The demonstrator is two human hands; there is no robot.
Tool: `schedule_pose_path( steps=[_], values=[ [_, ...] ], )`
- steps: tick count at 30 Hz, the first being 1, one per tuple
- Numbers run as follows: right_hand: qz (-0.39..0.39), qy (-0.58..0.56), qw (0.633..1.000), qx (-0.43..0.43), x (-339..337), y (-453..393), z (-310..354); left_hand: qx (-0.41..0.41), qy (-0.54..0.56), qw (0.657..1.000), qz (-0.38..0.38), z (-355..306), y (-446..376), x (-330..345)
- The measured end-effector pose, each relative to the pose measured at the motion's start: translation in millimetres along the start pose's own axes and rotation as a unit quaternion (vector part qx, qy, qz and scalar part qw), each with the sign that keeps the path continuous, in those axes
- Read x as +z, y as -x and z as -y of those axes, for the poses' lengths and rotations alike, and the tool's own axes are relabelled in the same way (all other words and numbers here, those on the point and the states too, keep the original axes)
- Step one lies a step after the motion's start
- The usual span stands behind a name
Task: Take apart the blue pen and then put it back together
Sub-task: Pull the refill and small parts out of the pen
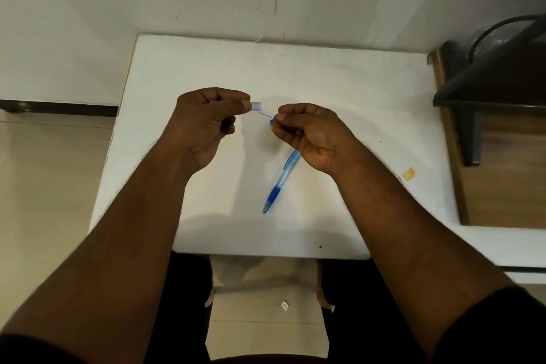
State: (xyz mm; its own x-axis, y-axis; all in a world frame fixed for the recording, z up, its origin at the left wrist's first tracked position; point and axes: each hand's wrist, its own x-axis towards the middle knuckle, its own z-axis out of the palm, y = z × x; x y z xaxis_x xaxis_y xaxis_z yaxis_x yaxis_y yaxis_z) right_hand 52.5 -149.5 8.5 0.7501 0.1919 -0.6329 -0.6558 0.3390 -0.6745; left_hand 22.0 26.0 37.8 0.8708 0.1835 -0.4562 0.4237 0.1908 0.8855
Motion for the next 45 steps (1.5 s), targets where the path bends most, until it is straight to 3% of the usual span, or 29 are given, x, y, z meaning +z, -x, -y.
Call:
schedule_pose_path(
  steps=[6,10,14,17,28,35,38,42,45],
  values=[
    [-0.032,-0.007,0.999,-0.042,-7.8,-1.9,8.3,-0.016,0.035,0.999,-0.038,0.5,-0.5,-4.3],
    [-0.053,0.010,0.995,-0.080,-13.2,-2.8,15.2,0.025,-0.149,0.985,-0.084,10.0,-3.2,-1.3],
    [-0.082,0.086,0.975,-0.186,-17.0,-5.7,20.4,0.043,-0.338,0.940,-0.011,24.5,-5.2,11.6],
    [-0.094,0.115,0.966,-0.210,-16.7,-6.3,19.8,0.041,-0.439,0.898,0.006,34.1,-7.9,17.5],
    [-0.104,0.165,0.955,-0.225,-13.0,-2.2,21.3,0.046,-0.502,0.864,-0.023,49.8,-19.4,10.0],
    [-0.106,0.203,0.945,-0.232,-10.9,-0.8,21.1,0.082,-0.487,0.869,-0.032,44.7,-14.7,17.8],
    [-0.112,0.216,0.941,-0.235,-11.6,-0.9,21.7,0.099,-0.485,0.869,-0.008,49.1,-3.1,39.0],
    [-0.111,0.232,0.935,-0.243,-12.3,-1.9,19.9,0.069,-0.542,0.837,0.036,69.0,8.0,63.3],
    [-0.114,0.242,0.930,-0.251,-13.2,-3.1,20.3,0.056,-0.538,0.839,0.059,75.0,9.5,67.4]
  ],
)
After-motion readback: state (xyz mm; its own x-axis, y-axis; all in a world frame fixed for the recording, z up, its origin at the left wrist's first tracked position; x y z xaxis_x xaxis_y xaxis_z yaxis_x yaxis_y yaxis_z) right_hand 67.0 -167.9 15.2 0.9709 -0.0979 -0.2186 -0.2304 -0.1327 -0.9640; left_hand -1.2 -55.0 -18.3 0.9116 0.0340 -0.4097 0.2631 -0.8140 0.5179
